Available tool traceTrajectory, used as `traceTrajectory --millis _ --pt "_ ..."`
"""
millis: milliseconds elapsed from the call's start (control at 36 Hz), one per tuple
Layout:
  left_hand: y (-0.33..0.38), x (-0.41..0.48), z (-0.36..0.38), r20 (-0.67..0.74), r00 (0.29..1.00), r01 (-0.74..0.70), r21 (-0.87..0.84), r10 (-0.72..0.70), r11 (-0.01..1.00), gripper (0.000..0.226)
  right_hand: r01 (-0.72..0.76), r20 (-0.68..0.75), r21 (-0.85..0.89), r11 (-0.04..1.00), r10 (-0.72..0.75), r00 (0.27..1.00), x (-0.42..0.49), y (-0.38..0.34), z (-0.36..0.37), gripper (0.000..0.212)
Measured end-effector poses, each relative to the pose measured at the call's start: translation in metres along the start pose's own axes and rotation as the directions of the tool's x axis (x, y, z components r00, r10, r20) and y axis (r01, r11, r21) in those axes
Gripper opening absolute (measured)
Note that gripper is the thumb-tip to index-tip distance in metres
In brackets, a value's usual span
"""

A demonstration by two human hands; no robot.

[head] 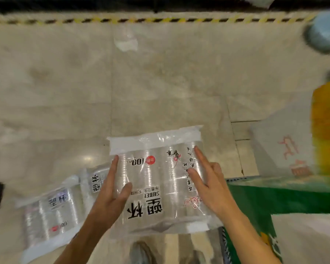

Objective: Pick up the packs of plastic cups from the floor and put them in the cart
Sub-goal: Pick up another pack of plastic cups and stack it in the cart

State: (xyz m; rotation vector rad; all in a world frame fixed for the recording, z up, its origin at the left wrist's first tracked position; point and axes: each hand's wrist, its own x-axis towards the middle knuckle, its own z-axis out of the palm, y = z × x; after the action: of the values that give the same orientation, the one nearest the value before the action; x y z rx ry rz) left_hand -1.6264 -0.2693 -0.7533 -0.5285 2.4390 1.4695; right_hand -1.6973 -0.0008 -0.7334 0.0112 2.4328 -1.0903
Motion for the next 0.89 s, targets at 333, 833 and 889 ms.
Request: traceTrajectory --millis 333,833,889 --pt "0.333 -0.14 -0.305 -0.15 0.976 -0.167 -0.062 0.156 0.984 0.071 0.327 -0.03 -0.071 0.942 -0.329 0.944 -0.111 -0.383 -0.211 0.06" --pt "0.465 -0.319 -0.471 -0.411 0.91 -0.175 -0.287 0.044 0.942 0.071 0.6 0.18 -0.054 0.798 -0.583 0.792 -0.211 -0.632 -0.281 0.069" --pt "0.463 -0.333 -0.476 -0.453 0.891 -0.162 -0.3 0.009 0.94 0.074 0.626 0.229 -0.045 0.778 -0.602 0.765 -0.216 -0.644 -0.279 0.068"
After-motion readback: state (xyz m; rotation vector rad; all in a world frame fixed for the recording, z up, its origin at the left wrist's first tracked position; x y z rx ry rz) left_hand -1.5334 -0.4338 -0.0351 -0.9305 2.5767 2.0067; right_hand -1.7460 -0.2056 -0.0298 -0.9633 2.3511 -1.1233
